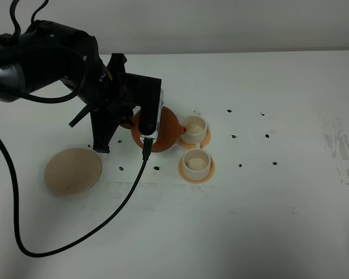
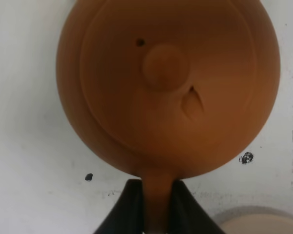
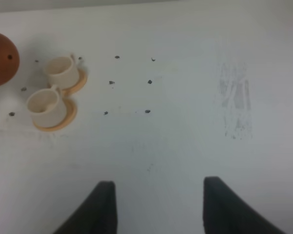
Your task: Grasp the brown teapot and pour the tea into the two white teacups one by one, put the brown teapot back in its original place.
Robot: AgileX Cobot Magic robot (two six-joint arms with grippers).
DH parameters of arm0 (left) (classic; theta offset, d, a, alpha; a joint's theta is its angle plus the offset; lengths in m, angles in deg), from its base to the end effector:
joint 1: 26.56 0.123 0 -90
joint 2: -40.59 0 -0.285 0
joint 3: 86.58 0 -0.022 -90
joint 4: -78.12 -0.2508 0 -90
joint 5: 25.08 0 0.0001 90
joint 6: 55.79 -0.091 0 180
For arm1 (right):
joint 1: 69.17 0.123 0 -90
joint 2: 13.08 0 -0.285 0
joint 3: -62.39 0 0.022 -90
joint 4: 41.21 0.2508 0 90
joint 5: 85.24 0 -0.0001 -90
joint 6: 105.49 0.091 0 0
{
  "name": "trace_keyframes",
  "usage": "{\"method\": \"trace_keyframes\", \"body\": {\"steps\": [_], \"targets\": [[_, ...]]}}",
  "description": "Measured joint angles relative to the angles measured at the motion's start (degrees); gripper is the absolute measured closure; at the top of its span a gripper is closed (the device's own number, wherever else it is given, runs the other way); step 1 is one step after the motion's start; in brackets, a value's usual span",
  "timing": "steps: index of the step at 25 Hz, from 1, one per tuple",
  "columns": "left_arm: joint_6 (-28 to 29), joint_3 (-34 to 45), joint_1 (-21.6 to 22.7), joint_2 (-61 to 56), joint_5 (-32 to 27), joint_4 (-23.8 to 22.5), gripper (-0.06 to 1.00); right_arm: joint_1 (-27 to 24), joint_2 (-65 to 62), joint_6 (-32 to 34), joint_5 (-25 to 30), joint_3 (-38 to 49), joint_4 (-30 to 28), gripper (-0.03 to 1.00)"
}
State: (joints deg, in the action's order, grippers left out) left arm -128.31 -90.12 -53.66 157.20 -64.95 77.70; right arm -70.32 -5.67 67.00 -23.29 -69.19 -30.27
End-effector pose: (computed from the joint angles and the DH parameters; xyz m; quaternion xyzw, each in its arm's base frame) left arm 0.3637 -0.1856 0.2187 0.7441 0.6257 0.0930 0.2147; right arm -0.0075 0.0154 0.2775 -0.0524 0.8507 0.0561 0.5200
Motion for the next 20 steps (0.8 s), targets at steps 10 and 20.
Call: {"method": "trace_keyframes", "body": {"steps": [10, 20], "targets": [[0.1, 0.0, -2.4, 1.6, 0.4, -6.1, 0.82, 0.0, 0.0, 0.0, 0.0, 0.0, 0.0, 0.54], [1.0, -0.1, -4.5, 3.3, 3.7, -11.1, 0.82, 0.0, 0.0, 0.0, 0.0, 0.0, 0.0, 0.54]]}}
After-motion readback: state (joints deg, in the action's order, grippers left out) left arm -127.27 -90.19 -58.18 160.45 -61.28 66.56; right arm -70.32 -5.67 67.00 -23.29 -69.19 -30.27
